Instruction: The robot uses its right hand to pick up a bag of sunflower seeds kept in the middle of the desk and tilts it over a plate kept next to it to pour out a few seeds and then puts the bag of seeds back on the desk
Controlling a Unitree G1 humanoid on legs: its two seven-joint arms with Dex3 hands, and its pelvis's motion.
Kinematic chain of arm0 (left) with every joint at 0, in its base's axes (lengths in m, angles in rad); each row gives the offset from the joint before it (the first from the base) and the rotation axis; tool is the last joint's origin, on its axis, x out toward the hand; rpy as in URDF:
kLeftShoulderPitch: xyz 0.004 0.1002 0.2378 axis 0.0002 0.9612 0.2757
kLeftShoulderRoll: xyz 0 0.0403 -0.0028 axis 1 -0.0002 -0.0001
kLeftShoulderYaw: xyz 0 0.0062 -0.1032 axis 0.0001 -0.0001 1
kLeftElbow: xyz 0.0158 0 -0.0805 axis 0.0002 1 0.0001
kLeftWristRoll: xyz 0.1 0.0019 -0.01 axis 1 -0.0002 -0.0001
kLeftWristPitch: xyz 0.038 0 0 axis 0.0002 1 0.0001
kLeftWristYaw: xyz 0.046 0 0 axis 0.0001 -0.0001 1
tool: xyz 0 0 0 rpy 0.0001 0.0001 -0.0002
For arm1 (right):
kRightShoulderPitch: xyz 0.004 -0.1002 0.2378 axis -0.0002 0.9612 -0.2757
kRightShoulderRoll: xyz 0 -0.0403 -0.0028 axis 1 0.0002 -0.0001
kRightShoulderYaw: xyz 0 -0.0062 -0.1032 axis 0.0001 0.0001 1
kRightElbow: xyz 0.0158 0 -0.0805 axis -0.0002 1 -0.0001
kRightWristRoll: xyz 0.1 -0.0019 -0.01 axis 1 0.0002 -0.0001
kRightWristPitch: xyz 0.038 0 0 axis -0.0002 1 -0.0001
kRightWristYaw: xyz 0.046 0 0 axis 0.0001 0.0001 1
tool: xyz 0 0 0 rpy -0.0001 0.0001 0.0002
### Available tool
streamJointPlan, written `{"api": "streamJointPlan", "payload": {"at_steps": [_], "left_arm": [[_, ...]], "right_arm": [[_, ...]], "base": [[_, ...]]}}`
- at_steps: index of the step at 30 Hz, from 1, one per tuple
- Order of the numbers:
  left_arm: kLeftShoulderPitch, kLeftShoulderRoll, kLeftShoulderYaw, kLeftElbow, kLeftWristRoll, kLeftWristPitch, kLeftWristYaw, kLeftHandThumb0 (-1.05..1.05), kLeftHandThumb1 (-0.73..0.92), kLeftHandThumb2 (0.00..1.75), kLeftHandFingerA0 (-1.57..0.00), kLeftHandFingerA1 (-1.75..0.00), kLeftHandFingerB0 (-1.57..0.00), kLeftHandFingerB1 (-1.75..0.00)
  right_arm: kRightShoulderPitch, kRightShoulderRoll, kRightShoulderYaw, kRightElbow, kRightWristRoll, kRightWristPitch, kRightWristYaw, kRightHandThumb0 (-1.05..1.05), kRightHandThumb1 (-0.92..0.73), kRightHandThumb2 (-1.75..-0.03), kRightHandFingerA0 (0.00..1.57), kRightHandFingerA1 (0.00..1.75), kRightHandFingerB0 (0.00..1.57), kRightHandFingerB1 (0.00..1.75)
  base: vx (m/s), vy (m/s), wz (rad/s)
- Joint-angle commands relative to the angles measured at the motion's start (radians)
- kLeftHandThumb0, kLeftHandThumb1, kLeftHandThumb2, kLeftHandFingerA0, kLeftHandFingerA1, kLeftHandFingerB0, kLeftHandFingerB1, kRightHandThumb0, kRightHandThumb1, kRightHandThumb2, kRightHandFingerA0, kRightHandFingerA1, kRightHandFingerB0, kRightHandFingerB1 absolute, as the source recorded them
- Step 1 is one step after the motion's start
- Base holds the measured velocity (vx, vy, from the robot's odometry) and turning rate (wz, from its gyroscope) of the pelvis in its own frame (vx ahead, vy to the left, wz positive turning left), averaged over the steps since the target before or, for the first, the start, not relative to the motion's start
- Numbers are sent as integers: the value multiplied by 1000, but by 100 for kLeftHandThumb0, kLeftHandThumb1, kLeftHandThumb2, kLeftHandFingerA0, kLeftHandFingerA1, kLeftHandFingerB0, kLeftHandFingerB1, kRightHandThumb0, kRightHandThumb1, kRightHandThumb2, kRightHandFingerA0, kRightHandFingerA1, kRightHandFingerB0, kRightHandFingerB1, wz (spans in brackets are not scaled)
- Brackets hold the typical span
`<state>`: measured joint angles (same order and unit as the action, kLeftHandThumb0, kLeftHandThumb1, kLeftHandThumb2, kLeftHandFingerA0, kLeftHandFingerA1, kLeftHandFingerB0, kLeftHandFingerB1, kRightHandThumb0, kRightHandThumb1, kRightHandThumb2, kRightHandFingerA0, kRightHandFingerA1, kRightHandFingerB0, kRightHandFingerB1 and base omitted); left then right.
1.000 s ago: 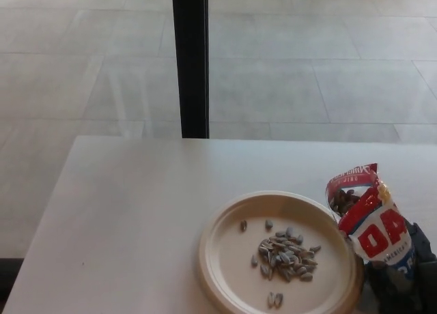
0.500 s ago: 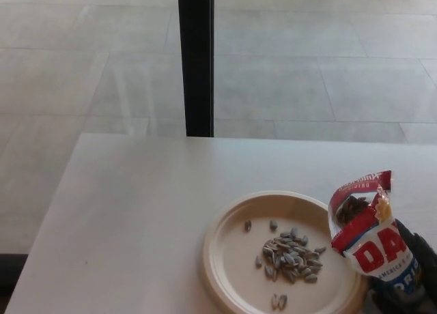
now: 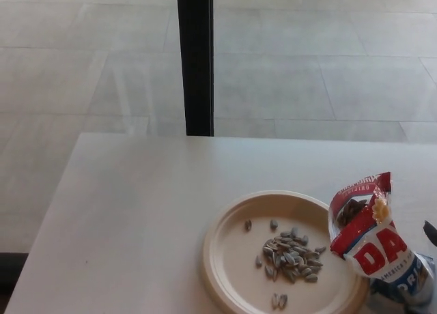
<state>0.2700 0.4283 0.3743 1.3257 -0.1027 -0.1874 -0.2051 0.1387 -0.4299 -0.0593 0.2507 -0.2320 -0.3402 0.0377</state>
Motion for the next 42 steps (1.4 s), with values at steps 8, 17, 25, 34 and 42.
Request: {"api": "streamJointPlan", "payload": {"at_steps": [8,17,25,34,42], "left_arm": [[1,12,-2,0,-1,2,3,-76,81,65,-44,-49,-41,-36],[-8,18,12,1,-12,10,-1,-76,80,64,-42,-49,-40,-35],[-6,14,9,0,-9,1,6,-77,82,65,-45,-53,-40,-35],[-12,-1,38,-5,-43,8,-4,-76,78,64,-42,-52,-41,-36],[-2,3,30,0,-26,2,1,-79,81,64,-41,-53,-36,-38]], "right_arm": [[292,-156,-252,-78,284,-139,224,-105,-78,-64,0,0,0,0],[280,-95,-669,275,541,-116,153,-105,-69,-104,0,21,0,18],[76,-103,-902,656,625,-1,-120,-105,-68,-100,0,21,0,22],[-60,-122,-1110,921,777,218,-248,-85,-53,-81,0,16,0,5],[53,158,-1056,630,722,303,-233,-71,-69,-81,0,74,0,0]], "base": [[0,0,0],[0,0,0],[0,0,0],[0,0,0],[0,0,0]]}}
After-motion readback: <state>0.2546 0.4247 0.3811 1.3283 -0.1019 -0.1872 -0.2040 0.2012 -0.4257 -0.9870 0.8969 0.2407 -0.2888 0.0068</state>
